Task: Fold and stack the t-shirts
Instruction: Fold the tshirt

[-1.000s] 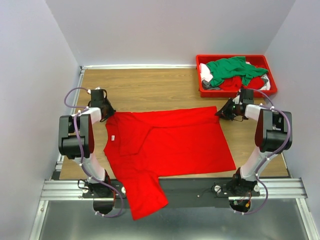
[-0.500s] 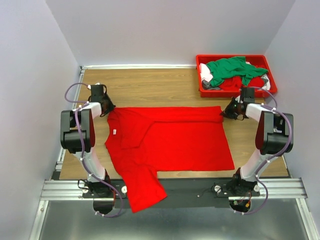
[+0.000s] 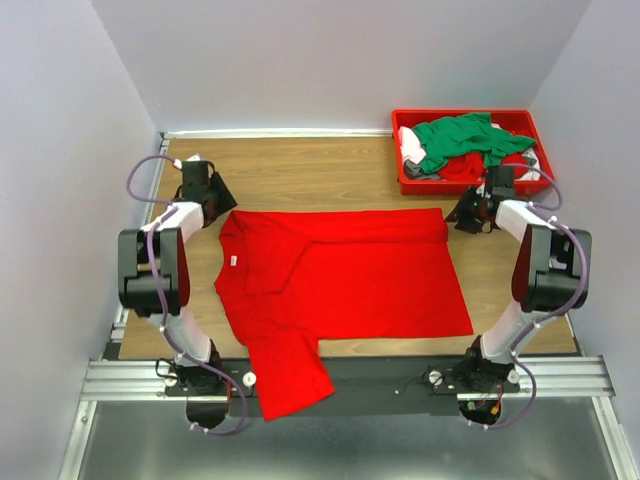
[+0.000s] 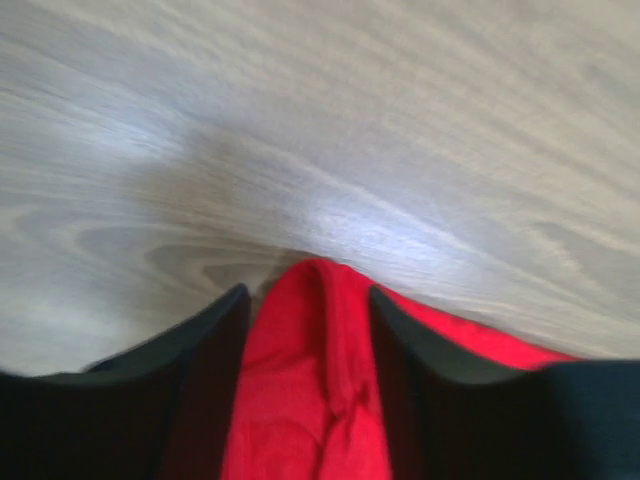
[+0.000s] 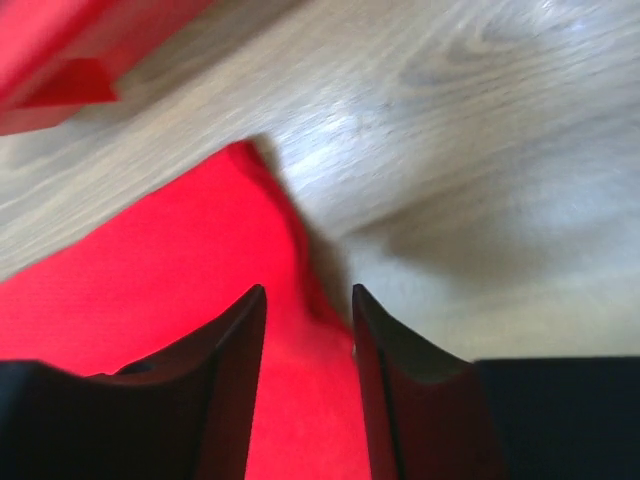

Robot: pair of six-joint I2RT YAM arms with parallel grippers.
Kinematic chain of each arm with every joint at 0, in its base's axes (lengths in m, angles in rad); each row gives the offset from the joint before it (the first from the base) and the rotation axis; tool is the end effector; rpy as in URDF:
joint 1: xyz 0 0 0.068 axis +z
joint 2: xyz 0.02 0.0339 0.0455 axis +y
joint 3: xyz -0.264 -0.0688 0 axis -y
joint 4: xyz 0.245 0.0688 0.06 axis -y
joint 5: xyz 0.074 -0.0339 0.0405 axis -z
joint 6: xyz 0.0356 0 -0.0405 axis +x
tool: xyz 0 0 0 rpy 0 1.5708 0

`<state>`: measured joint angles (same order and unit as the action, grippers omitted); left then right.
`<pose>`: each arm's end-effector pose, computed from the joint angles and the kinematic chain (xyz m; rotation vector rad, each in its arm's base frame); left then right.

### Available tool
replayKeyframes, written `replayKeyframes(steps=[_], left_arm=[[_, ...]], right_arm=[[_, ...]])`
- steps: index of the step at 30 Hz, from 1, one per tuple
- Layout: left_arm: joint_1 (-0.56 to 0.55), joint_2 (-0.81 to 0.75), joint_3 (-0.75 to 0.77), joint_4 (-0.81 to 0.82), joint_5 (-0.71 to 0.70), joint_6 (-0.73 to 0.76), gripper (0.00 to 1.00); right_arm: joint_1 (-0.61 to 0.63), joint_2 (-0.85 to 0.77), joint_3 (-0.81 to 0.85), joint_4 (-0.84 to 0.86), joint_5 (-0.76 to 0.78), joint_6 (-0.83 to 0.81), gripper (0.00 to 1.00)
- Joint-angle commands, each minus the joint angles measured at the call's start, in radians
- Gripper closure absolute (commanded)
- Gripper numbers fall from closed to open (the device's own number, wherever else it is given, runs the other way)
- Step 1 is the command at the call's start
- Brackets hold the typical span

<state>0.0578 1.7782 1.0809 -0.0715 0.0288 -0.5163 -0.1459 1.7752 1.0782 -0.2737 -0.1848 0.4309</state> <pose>0.3789 0.0209 0.1843 -0.6527 2.2617 -0.2598 0.3586 -0.0461 0.1708 0.6557 2.4675 0.3462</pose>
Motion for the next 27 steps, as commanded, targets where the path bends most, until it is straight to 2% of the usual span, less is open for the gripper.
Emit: replayKeyframes(steps=[1,4,10,12,16,19,22,24,27], left_arm=[[0.007,-0.190,-0.007,-0.034,-0.116,0.016,0.24],[0.004,-0.321,-0.050,-0.066,-0.165,0.033,0.12],[-0.036,-0.612,-0.188,-0.077,-0.236,0.062,0.13],[-0.105,-0.680,-0.246,-0.096,-0.236,0.055,0.17],[-0.249,-0.708,-0.306,-0.161,-0.224,0.013,0.20],[-0.338,-0.712,-0.355,-0.191,-0.173,-0.034,0.24],[-0.426,-0.735,-0.397,-0.195,-0.152,-0.108,0.25],[-0.470,-0.740,-0.427,-0.197,-0.152,-0.139,0.25],[-0.548,-0.718,-0.437,-0.214,-0.177,-0.172,0.25]], right_arm=[[0.023,-0.154,0.008,-0.082,0.041,-0.031,0.51],[0.103,-0.246,-0.021,-0.099,0.019,-0.044,0.49],[0.396,-0.335,-0.060,-0.072,-0.036,0.021,0.50],[0.489,-0.332,-0.075,0.006,-0.085,0.099,0.52],[0.615,-0.254,-0.097,0.157,-0.120,0.232,0.61],[0.712,-0.163,-0.058,0.229,-0.142,0.284,0.63],[0.744,-0.131,-0.049,0.234,-0.088,0.310,0.63],[0.741,-0.144,-0.087,0.232,0.038,0.334,0.63],[0.727,-0.172,-0.118,0.216,0.129,0.296,0.61]])
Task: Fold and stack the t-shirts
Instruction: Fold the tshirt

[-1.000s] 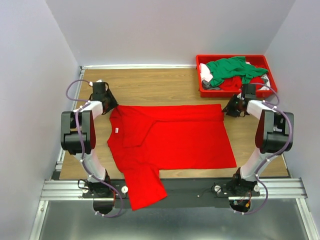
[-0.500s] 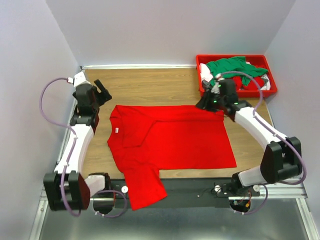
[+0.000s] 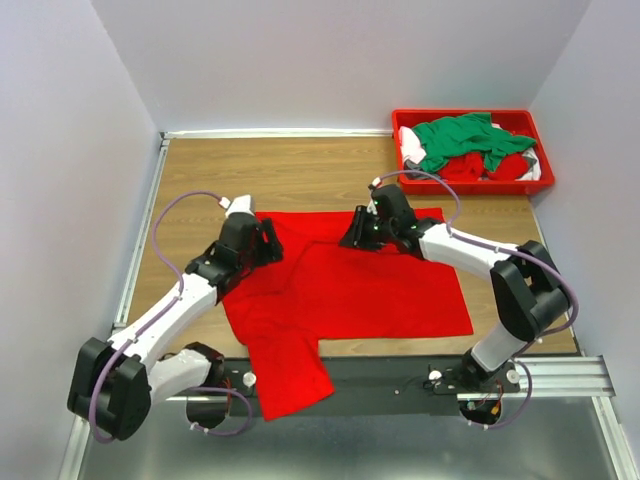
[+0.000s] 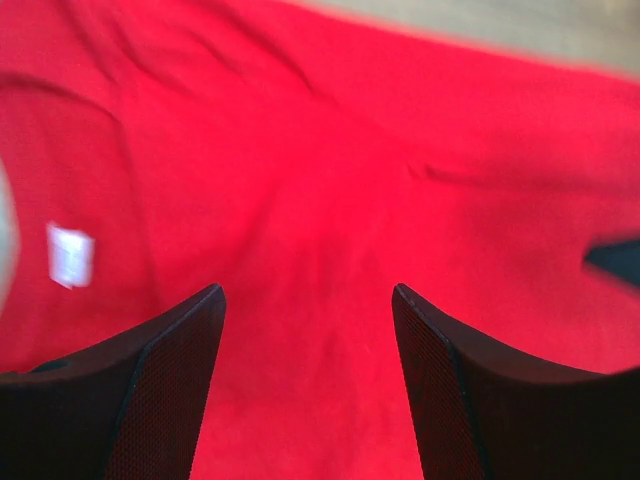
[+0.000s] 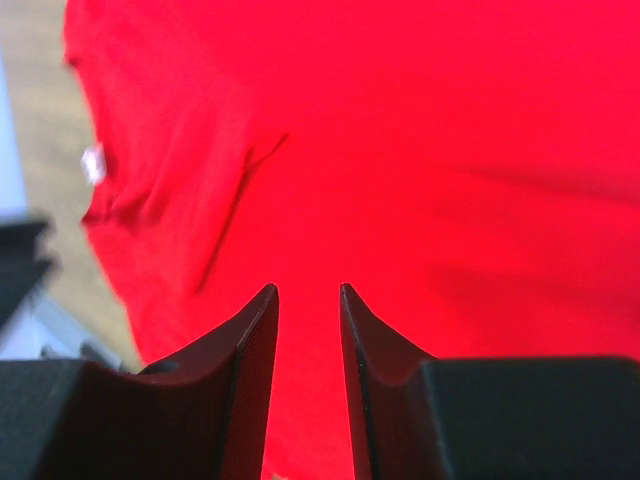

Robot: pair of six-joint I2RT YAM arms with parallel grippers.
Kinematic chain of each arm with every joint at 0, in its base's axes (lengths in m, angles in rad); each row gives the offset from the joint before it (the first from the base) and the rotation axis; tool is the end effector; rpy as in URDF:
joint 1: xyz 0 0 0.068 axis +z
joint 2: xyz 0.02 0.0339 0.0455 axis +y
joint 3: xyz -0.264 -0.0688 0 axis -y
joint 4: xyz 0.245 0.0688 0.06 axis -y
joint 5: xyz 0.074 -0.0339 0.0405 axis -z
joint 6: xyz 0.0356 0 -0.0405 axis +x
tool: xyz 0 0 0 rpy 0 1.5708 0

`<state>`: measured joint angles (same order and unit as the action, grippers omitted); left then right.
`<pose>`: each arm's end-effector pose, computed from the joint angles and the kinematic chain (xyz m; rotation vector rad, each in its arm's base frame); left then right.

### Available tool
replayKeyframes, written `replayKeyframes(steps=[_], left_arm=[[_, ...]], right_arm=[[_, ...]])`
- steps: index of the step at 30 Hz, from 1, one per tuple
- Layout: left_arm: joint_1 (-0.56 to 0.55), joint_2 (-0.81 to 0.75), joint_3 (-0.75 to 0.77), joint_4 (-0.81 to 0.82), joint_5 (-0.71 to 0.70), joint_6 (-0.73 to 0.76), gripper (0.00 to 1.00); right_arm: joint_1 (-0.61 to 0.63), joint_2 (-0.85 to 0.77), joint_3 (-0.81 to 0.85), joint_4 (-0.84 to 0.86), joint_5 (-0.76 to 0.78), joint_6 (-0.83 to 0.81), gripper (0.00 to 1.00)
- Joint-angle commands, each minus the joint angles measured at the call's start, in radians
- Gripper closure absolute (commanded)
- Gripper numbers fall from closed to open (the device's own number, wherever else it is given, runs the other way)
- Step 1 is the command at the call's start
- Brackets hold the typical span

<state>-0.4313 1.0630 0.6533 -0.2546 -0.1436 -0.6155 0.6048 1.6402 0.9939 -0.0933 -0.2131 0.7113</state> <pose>0.2077 -0.0900 0.2343 -0.2864 2.2406 -0.4089 0.2840 0.2054 0.2039 0.0150 2.4692 0.8744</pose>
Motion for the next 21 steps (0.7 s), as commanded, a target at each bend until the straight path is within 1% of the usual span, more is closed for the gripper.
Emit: replayKeyframes(steps=[1,4,5,7,8,9,11,13,15,16,17,21], left_arm=[[-0.088,0.009,-0.004,-0.043,-0.007,-0.072,0.25],[-0.122,0.089,0.020,-0.069,0.038,-0.041,0.25],[-0.132,0.112,0.052,-0.086,0.042,-0.021,0.25],[-0.156,0.178,0.084,-0.118,0.004,-0.001,0.25],[-0.174,0.199,0.113,-0.156,-0.020,0.005,0.25],[-0.181,0.244,0.124,-0.170,-0.043,0.020,0.25],[-0.190,0.285,0.144,-0.199,-0.076,0.036,0.27],[-0.205,0.334,0.166,-0.209,-0.093,0.048,0.31],[-0.213,0.365,0.187,-0.218,-0.115,0.048,0.33],[-0.216,0.371,0.192,-0.219,-0.117,0.048,0.36],[-0.218,0.376,0.198,-0.218,-0.122,0.049,0.37],[-0.224,0.417,0.213,-0.235,-0.149,0.062,0.43]], right_arm=[[-0.028,-0.036,-0.035,0.030,0.150,0.008,0.59],[-0.030,-0.028,-0.041,0.014,0.132,-0.013,0.57],[-0.030,-0.031,-0.046,0.010,0.136,-0.015,0.55],[-0.034,-0.042,-0.069,0.006,0.164,-0.019,0.51],[-0.040,-0.049,-0.075,0.006,0.170,-0.021,0.46],[-0.043,-0.052,-0.080,0.004,0.179,-0.022,0.44],[-0.059,-0.060,-0.097,0.000,0.184,-0.026,0.38],[-0.069,-0.074,-0.104,-0.002,0.187,-0.033,0.31],[-0.071,-0.088,-0.113,-0.006,0.188,-0.044,0.27],[-0.073,-0.094,-0.116,-0.006,0.189,-0.049,0.25],[-0.074,-0.101,-0.118,-0.008,0.193,-0.052,0.21],[-0.074,-0.125,-0.123,-0.011,0.196,-0.061,0.19]])
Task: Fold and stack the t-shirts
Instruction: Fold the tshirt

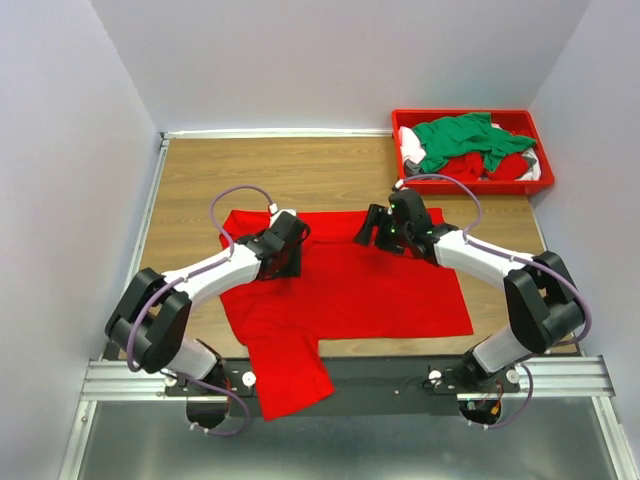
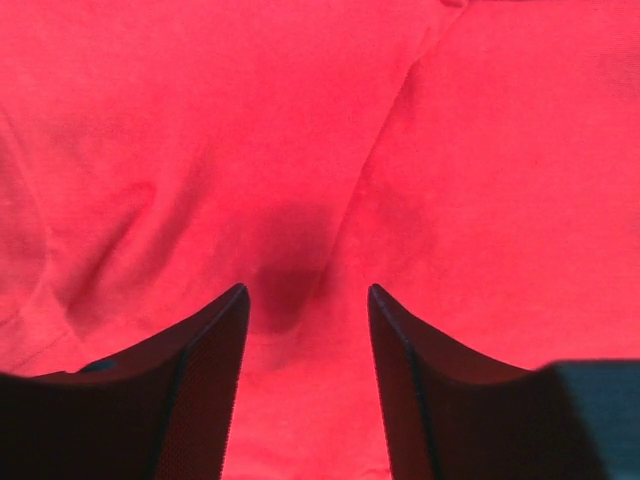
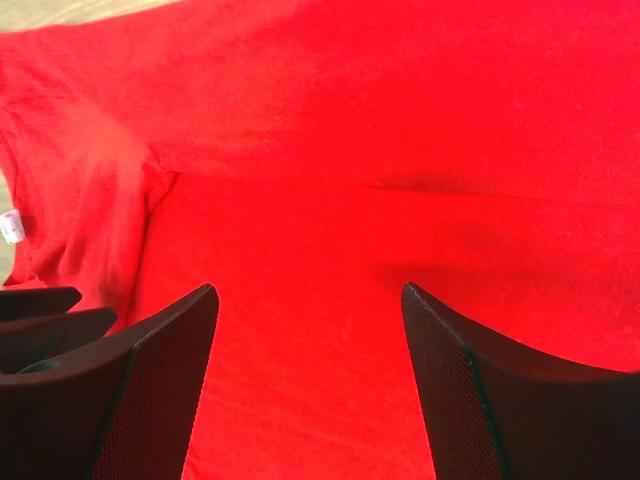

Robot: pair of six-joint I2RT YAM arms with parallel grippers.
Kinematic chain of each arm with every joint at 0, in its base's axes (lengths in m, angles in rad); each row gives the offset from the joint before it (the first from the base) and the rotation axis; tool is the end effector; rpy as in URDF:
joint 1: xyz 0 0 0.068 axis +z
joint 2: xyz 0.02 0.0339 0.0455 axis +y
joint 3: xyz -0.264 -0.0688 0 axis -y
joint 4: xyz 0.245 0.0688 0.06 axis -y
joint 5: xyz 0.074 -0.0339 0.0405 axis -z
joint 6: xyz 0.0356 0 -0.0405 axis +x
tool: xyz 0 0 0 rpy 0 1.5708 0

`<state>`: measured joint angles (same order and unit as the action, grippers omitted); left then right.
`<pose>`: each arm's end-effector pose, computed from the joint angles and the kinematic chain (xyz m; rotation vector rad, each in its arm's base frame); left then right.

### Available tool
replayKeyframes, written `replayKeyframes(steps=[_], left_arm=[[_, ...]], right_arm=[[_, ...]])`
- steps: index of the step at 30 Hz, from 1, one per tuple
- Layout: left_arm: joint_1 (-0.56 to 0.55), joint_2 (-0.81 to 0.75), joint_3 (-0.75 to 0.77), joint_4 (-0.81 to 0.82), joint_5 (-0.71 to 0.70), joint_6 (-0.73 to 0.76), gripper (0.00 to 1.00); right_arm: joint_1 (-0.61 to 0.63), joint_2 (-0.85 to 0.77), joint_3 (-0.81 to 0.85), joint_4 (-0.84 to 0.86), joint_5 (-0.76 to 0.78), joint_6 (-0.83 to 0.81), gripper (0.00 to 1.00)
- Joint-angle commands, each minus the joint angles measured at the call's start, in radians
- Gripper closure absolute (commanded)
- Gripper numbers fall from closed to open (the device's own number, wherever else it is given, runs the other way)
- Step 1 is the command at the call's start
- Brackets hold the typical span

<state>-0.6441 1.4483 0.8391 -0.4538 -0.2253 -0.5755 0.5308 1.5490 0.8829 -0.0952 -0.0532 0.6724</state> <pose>0.2254 -0.1593 0.1896 0.0129 2.5971 -0.1451 0.2778 0.1653 0.1976 0.1440 2.4221 0.6415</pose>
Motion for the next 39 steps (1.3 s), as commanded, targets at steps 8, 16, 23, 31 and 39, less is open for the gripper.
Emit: replayKeyframes(steps=[8,16,23,31,39], left_arm=[[-0.029,0.101,0.028,-0.043,-0.085,0.046,0.49],[-0.040,0.124,0.044,-0.059,-0.117,0.046,0.69],[-0.040,0.127,0.116,-0.092,-0.147,0.092,0.82],[-0.028,0.198,0.265,-0.174,-0.288,0.221,0.82],[0.027,0.265,0.379,-0.212,-0.315,0.279,0.79]], right_arm=[[0.000,-0.029,0.002,-0.011,0.024,-0.019,0.15],[0.000,-0.021,0.001,-0.011,0.003,-0.014,0.15],[0.000,-0.021,-0.002,-0.011,-0.005,-0.030,0.15],[0.000,-0.018,-0.004,-0.011,-0.033,-0.050,0.15],[0.000,-0.027,-0.016,-0.011,-0.043,-0.066,0.15]])
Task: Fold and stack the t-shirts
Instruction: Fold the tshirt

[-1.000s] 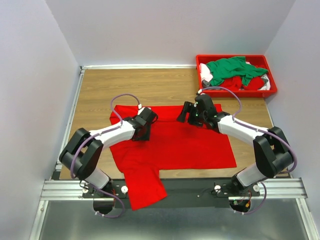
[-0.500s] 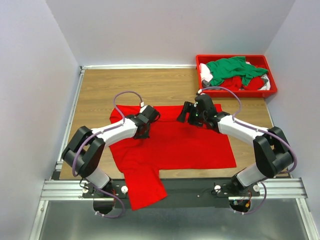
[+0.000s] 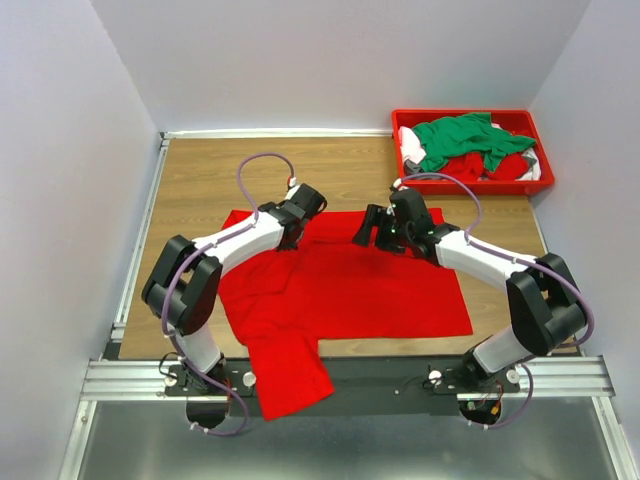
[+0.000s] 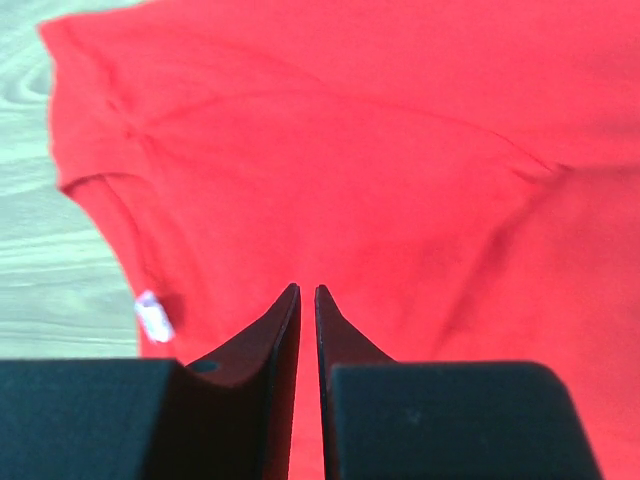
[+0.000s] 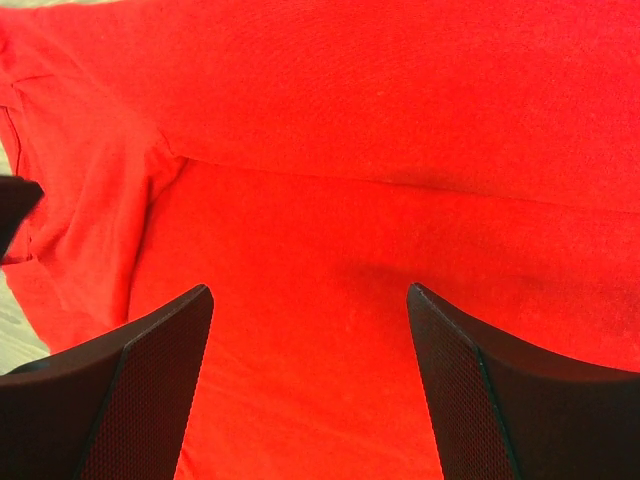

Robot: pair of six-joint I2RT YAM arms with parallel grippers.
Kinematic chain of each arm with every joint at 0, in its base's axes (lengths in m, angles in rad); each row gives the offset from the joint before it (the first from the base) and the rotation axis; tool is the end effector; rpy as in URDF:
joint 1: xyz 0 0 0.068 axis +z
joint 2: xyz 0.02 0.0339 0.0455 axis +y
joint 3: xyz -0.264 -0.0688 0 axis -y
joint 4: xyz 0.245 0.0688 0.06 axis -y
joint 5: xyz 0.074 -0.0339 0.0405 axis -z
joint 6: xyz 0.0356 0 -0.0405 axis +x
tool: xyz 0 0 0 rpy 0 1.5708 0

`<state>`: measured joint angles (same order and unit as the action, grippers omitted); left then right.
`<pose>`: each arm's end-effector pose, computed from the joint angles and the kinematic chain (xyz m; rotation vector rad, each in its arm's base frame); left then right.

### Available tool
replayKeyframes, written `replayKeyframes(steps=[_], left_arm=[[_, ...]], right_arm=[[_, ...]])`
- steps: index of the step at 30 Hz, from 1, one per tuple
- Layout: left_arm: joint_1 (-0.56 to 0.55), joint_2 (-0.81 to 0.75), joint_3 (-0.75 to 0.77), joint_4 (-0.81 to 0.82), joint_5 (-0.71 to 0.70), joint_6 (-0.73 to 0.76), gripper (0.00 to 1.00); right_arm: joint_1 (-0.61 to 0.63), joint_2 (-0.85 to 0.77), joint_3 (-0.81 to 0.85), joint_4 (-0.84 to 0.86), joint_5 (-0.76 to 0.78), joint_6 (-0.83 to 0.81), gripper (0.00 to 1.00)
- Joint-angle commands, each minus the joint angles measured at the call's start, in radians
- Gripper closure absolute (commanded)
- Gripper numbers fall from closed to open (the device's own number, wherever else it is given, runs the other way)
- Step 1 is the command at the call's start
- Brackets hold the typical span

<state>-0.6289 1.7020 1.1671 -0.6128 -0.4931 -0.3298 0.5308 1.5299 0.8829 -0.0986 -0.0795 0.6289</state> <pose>0.2842 -0.1859 0.2059 0.2416 2.5207 0.3142 0.2757 0.1651 0.2032 0.0763 2.4107 0.6586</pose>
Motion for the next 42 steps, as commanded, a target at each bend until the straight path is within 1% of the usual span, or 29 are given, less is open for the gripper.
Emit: replayKeyframes(steps=[1,2,3,5,7,8,9,12,16,18,21,29,30,31,32,33,37,42], left_arm=[[0.011,-0.005,0.052,-0.059,0.005,0.023,0.65],[0.006,-0.019,0.048,-0.064,0.031,0.009,0.61],[0.000,-0.034,0.019,-0.059,0.056,-0.021,0.60],[-0.029,-0.079,-0.018,-0.038,0.117,-0.044,0.60],[-0.057,-0.100,-0.091,-0.019,0.161,-0.072,0.60],[-0.066,-0.102,-0.092,-0.016,0.169,-0.083,0.60],[-0.078,-0.097,-0.118,-0.015,0.171,-0.090,0.60],[-0.107,-0.068,-0.150,-0.005,0.175,-0.117,0.65],[-0.117,-0.047,-0.158,0.002,0.172,-0.129,0.69],[-0.117,-0.035,-0.147,-0.011,0.142,-0.137,0.70],[-0.120,-0.016,-0.135,-0.028,0.099,-0.141,0.71],[-0.127,0.011,-0.153,-0.011,0.113,-0.138,0.71],[-0.127,0.012,-0.153,-0.015,0.110,-0.138,0.74],[-0.127,0.012,-0.149,-0.018,0.105,-0.140,0.80],[-0.127,0.008,-0.144,-0.030,0.088,-0.141,0.92],[-0.127,0.002,-0.133,-0.037,0.067,-0.146,0.99],[-0.127,-0.008,-0.087,-0.093,0.016,-0.134,1.00],[-0.123,-0.001,-0.014,-0.123,-0.068,-0.077,1.00]], right_arm=[[0.000,-0.013,-0.021,-0.009,-0.017,-0.023,0.15],[0.000,-0.013,-0.022,-0.010,-0.016,-0.023,0.15],[-0.002,-0.013,-0.024,-0.010,-0.016,-0.023,0.15],[-0.002,-0.007,-0.027,-0.010,-0.019,-0.021,0.15],[0.000,0.004,-0.025,-0.010,-0.028,-0.017,0.15],[0.000,0.009,-0.025,-0.010,-0.028,-0.018,0.15],[-0.002,0.012,-0.025,-0.009,-0.031,-0.017,0.15],[-0.002,0.015,-0.027,-0.010,-0.037,-0.014,0.15],[0.000,0.009,-0.030,-0.010,-0.037,-0.014,0.15],[0.000,0.003,-0.033,-0.009,-0.034,-0.015,0.15],[0.000,0.001,-0.038,-0.012,-0.032,-0.017,0.15],[0.000,0.010,-0.039,-0.012,-0.032,-0.014,0.15],[-0.002,0.010,-0.039,-0.012,-0.031,-0.015,0.15],[-0.002,0.009,-0.039,-0.012,-0.029,-0.015,0.15],[0.000,0.007,-0.039,-0.012,-0.029,-0.015,0.15],[0.000,0.006,-0.041,-0.012,-0.026,-0.015,0.15],[-0.002,0.003,-0.044,-0.012,-0.025,-0.014,0.15],[0.000,-0.001,-0.044,-0.013,-0.026,-0.020,0.15]])
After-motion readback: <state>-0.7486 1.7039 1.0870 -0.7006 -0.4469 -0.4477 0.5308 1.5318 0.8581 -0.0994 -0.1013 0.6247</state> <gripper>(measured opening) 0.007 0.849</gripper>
